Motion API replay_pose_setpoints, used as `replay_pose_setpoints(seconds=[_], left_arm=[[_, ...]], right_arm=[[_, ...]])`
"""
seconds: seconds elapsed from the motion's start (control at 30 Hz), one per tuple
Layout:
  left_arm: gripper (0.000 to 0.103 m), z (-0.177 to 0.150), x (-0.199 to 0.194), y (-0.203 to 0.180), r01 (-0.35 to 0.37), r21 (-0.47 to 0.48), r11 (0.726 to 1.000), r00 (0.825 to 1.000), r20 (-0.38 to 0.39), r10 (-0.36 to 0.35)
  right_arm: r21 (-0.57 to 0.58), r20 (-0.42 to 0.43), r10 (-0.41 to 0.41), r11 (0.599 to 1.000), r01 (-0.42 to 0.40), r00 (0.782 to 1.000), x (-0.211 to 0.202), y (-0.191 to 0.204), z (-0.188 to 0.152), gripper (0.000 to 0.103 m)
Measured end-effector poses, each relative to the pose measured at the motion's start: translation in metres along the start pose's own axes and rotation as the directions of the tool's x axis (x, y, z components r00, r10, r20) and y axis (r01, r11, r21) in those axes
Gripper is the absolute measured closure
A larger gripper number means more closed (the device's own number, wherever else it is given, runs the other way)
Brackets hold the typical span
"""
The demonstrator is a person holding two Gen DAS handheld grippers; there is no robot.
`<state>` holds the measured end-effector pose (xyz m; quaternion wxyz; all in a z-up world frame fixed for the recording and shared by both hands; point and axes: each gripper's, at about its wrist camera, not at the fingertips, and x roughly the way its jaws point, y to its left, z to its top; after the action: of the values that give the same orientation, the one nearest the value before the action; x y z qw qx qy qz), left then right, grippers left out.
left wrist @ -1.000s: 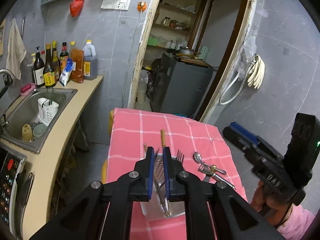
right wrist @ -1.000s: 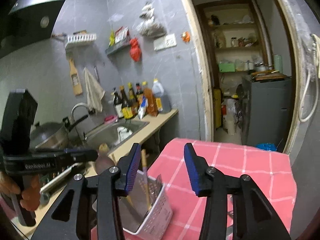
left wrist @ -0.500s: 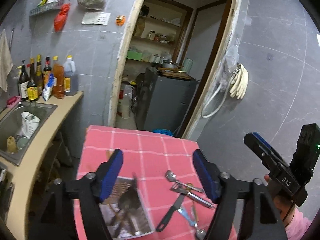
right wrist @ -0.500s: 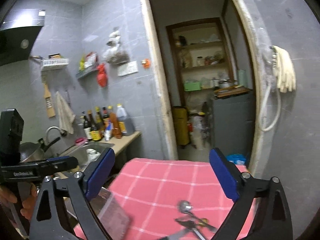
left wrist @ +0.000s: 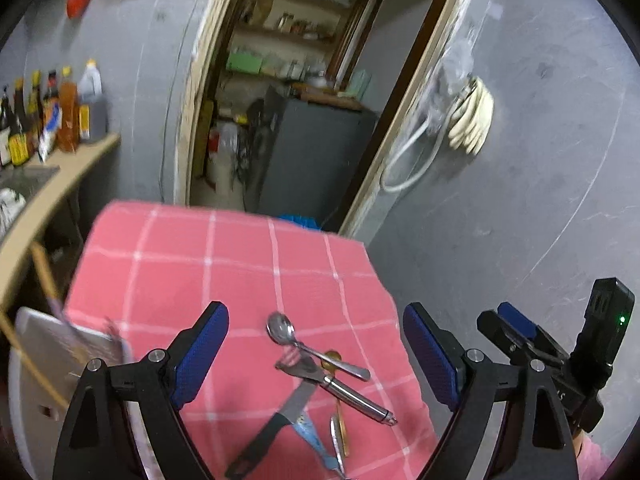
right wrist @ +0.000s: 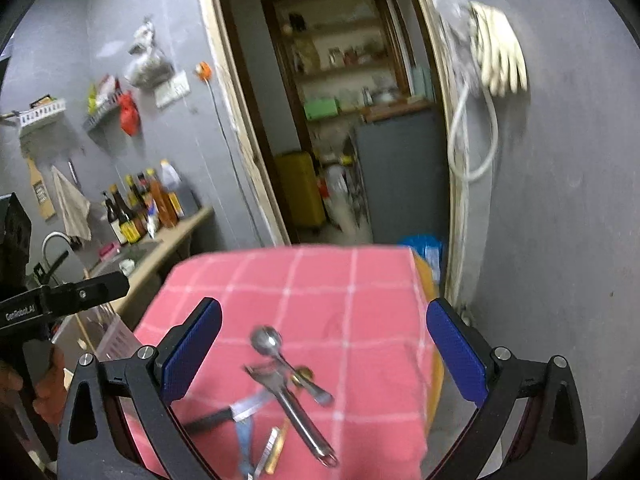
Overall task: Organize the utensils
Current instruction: 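Move both tools back over the remaining utensil pile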
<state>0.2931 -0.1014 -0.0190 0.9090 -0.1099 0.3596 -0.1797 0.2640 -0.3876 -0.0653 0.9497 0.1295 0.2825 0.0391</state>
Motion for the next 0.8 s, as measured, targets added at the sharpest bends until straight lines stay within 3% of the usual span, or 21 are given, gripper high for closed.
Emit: replay_pose_setpoints(seconds=[0.4,0.47,0.53,0.73,0.8], left_arm=[[0.019,-0.039,0.075,0.011,-0.048,-0.087,0.995,0.985,-0.17,0.032],[0.026,-0.044,0.083,0.015,-0.039,-0.108,0.993,0.979,-0.201,0.016],[0.039,-0.051,0.092,0.019,-0.032,-0.137,0.99,0.973,-0.229,-0.001],[0.054,-0.072,0.117,0.039,-0.036,-0.261,0.965,0.954,-0.296,-0.044],[0.057,-0.076,0.123,0.045,-0.038,-0.3,0.953,0.95,-0.306,-0.058]], right_arm=[[0.021,-0.177,0.085,0.996,-0.083,0.981,0.066,-0.039,-0.053,0.005],[0.011,-0.203,0.105,0.994,-0.105,0.973,0.078,-0.039,-0.056,0.009],[0.001,-0.232,0.126,0.992,-0.13,0.965,0.09,-0.038,-0.058,0.023],[-0.028,-0.313,0.177,0.98,-0.195,0.933,0.118,-0.028,-0.071,0.05],[-0.025,-0.332,0.192,0.977,-0.212,0.924,0.125,-0.028,-0.073,0.053]])
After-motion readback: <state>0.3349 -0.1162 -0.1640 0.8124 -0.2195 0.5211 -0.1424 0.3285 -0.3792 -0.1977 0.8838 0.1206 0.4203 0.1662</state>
